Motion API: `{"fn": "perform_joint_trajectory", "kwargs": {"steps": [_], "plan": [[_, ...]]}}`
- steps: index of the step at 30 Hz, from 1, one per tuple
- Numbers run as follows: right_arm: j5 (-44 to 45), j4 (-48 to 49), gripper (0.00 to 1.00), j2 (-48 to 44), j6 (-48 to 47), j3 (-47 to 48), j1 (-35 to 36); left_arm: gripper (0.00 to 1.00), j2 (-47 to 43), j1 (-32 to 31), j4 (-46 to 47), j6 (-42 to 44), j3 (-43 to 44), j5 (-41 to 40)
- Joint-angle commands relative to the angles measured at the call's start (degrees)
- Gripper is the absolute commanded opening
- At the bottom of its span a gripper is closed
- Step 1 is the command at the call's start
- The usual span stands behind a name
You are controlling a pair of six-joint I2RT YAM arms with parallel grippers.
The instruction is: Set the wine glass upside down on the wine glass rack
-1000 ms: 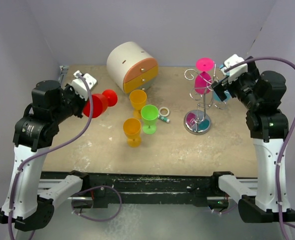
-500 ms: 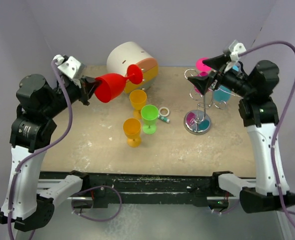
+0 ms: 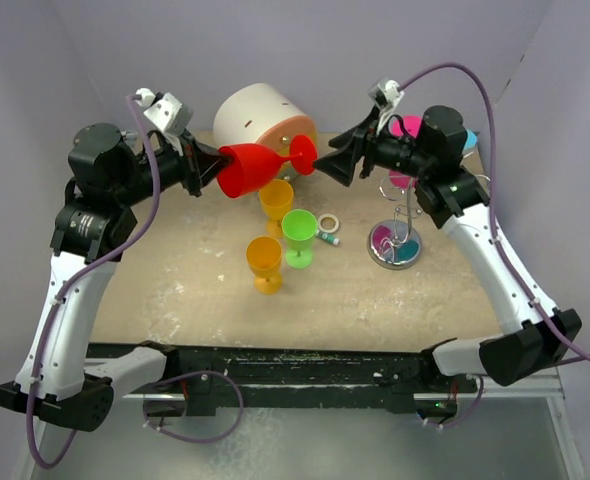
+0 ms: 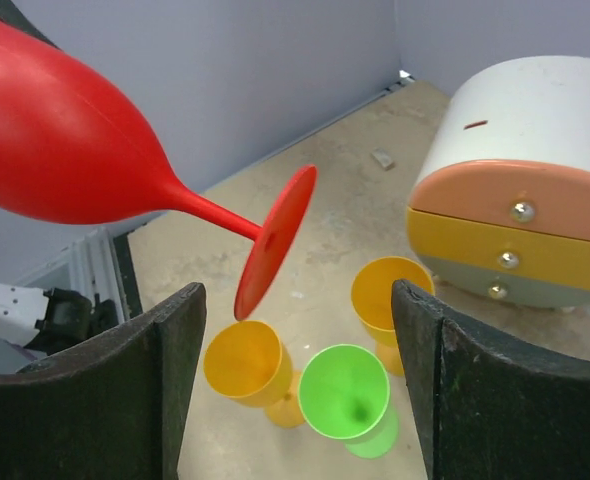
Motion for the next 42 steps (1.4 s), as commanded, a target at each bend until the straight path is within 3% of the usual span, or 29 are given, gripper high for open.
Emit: {"fn": "perform_joint_trajectory", "kwargs": {"steps": [1,5,17,19,29,36,42], "plan": [[1.63,3.64,0.75,0.57,2.30,2.01,3.40,0.00,-0.57,0.44,4.96,-1.79,-0.10,1.97],[3.49,3.38,0.62,2.35,3.08,2.63,5.12,0.00,-0.41,0.44,5.15,-1.71,-0.21,2.15],[9.87,2.41,0.01,3.32,4.90,3.58,5.61,0.00,0.49,0.43,5.26,-0.26,-0.61,-2.06],[12.78,1.41,0.00,3.27,4.74,3.81,5.57,0.03,0.68,0.43,4.95,0.42,-0.68,-3.34],[23.98,-5.06,0.00,1.19,-2.81,6.43,5.52,0.44,-1.67,0.81,3.97,3.38,-2.39,-6.43],[30.34,-9.18,0.00,-3.21,-12.26,9.93,3.57,0.59,-3.73,1.19,1.69,7.27,-1.95,-10.69],[31.41,-12.31,0.00,-8.40,-14.80,11.13,-3.61,0.70,-5.05,1.49,0.06,9.62,-2.50,-12.26]]}}
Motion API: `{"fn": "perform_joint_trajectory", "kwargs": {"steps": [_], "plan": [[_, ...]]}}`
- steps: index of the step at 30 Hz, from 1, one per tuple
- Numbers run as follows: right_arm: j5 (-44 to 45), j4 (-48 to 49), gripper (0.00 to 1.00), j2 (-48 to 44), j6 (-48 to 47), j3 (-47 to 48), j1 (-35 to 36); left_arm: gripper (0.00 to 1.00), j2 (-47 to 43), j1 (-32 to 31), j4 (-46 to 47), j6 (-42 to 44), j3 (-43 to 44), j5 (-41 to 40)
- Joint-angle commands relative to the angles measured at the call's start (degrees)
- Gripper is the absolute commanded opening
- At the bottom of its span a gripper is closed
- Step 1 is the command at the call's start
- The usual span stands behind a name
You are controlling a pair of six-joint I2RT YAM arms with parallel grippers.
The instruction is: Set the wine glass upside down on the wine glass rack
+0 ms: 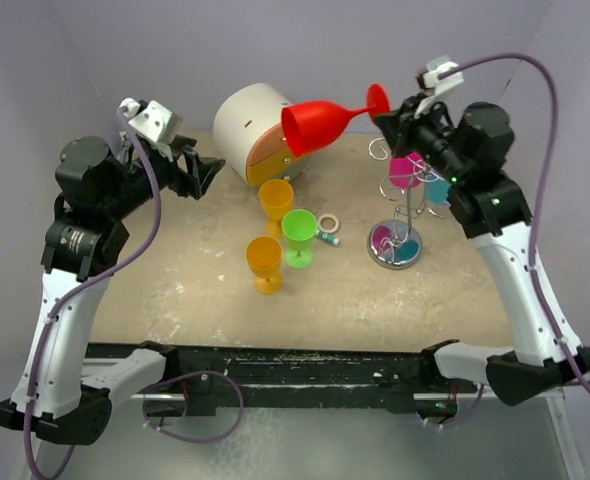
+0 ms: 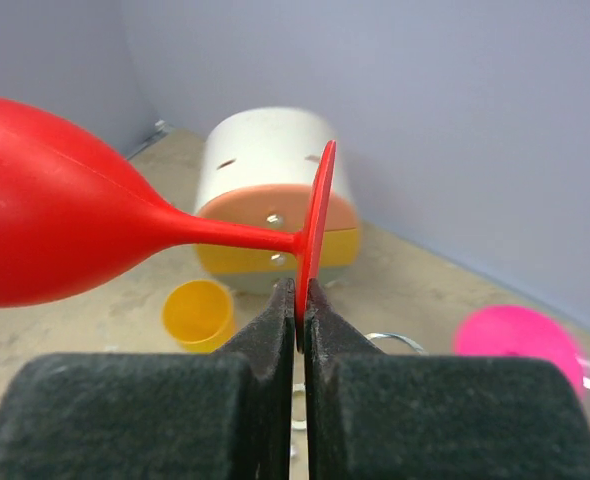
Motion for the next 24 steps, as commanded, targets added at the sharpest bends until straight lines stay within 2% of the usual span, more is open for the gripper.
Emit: {"fn": "perform_joint_trajectory", "kwargs": {"steps": [1,8,11,16,20,24], "plan": [[3.08,-1.21,0.00,-5.36,-4.09,3.63,-5.69,0.72,-1.40,0.62,-0.71,3.58,-0.06,-2.45],[11.84,-4.49,0.00,-10.57,-10.99,5.35,-13.23,0.93,-2.90,1.05,-3.54,6.65,-1.06,-5.89],[14.31,-5.01,0.00,-12.74,-12.73,4.59,-19.78,0.99,-3.40,1.23,-4.27,7.65,-1.57,-6.68],[23.69,-5.50,0.00,-15.94,-18.36,2.23,-28.15,0.99,-3.79,1.40,-4.73,8.71,-2.77,-6.85],[35.48,-5.23,0.00,-16.36,-23.45,1.92,-31.12,0.99,-3.78,1.41,-6.05,9.73,-2.93,-6.57],[42.00,-4.08,0.00,-15.85,-27.15,0.69,-33.69,0.99,-4.35,1.41,-6.47,10.24,-3.25,-5.80]]}}
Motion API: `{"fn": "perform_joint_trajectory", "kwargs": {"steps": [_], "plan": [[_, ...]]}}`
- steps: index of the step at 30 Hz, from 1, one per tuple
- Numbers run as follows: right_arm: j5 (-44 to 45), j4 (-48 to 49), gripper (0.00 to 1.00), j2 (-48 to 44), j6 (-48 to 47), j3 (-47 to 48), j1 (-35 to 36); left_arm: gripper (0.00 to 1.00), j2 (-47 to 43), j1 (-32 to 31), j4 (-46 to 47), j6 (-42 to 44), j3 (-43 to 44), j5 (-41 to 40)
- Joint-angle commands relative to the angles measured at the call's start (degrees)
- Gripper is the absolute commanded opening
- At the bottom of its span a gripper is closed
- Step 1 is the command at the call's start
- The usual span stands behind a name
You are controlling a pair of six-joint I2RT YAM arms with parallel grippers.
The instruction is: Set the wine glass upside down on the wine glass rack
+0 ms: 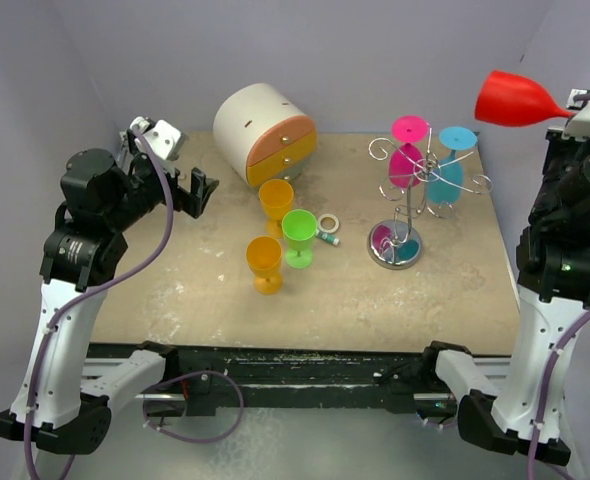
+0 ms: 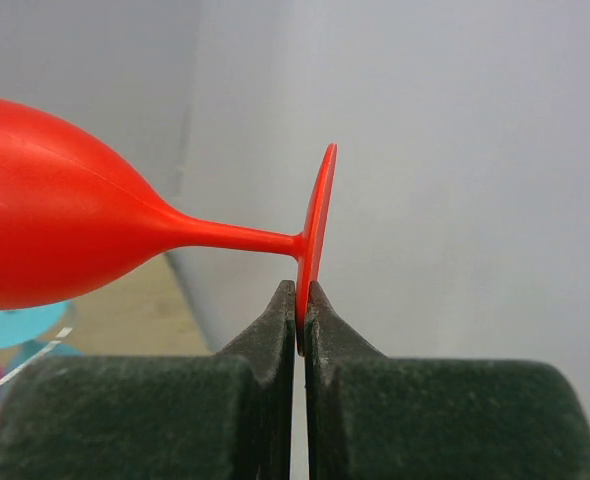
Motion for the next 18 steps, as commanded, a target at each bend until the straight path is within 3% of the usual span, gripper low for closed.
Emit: {"fn": "perform_joint_trajectory", "kwargs": {"steps": [1,8,14,18], "plan": [[13.08,2.95,0.00,0.71,-7.10,-1.02,-1.94,0.99,-1.25,0.40,0.55,1.80,-0.08,0.26],[23.43,6.55,0.00,3.19,-17.98,-7.43,-1.96,0.99,-1.95,0.46,0.30,2.02,-0.35,1.33],[22.89,10.38,0.00,2.65,-28.61,-16.02,-1.94,0.99,-2.08,0.75,0.48,1.40,-0.24,1.81],[17.12,13.01,0.00,0.72,-37.66,-22.33,-2.00,0.99,-2.35,0.77,0.23,1.55,-0.13,1.76]]}}
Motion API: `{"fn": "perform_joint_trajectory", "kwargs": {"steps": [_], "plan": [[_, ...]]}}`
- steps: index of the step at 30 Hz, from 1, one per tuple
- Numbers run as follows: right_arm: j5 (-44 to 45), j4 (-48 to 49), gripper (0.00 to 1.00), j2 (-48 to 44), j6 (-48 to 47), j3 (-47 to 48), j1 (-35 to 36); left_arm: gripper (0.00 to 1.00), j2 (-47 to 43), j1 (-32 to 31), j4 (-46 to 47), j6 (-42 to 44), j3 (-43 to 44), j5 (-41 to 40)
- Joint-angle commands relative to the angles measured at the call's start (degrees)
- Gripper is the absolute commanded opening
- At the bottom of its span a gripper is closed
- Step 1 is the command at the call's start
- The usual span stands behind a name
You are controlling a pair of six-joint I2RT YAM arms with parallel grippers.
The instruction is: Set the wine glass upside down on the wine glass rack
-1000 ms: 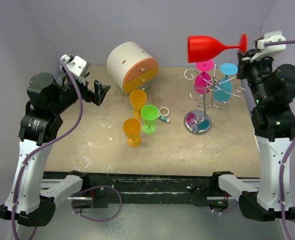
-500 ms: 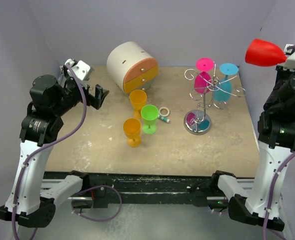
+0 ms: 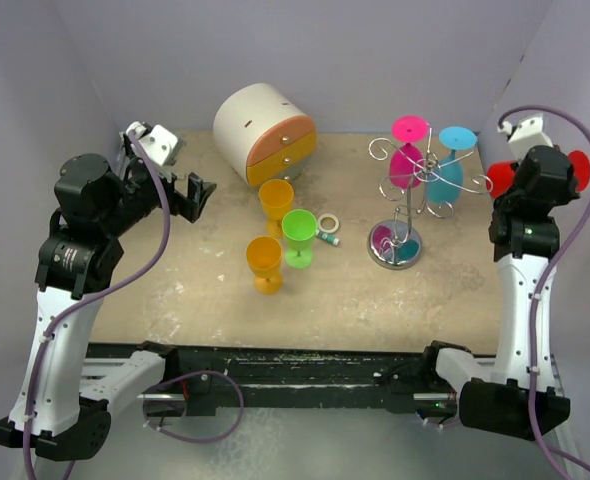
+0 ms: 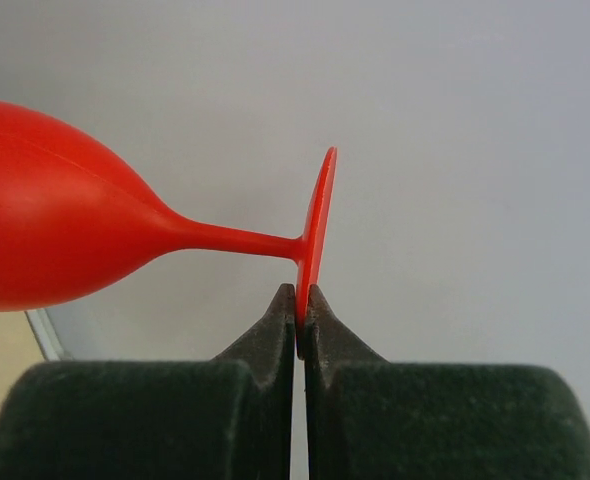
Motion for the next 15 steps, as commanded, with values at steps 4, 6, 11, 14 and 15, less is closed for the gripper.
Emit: {"fn": "perform_joint_trajectory", "kwargs": {"steps": [4,6,11,14,15], "plan": [[-11.96,5.48,0.00,-5.04,-21.13,-5.63,-0.17,0.99,-0.82,0.53,1.79,0.16,-0.18,1.53],[-15.70,2.13,0.00,-4.45,-23.17,-4.10,-0.12,0.99,-0.66,0.58,1.68,0.31,0.02,1.44],[-23.59,-5.37,0.00,-2.32,-26.52,0.25,-0.16,0.99,-0.82,0.92,1.97,0.09,-0.21,1.84],[-25.36,-6.54,0.00,-1.06,-30.64,1.95,-0.12,0.99,-0.90,0.97,2.24,0.28,-0.61,1.60],[-26.63,-7.38,0.00,-0.77,-31.29,2.38,-0.16,0.99,-0.99,1.01,2.25,0.27,-0.66,1.64]]}}
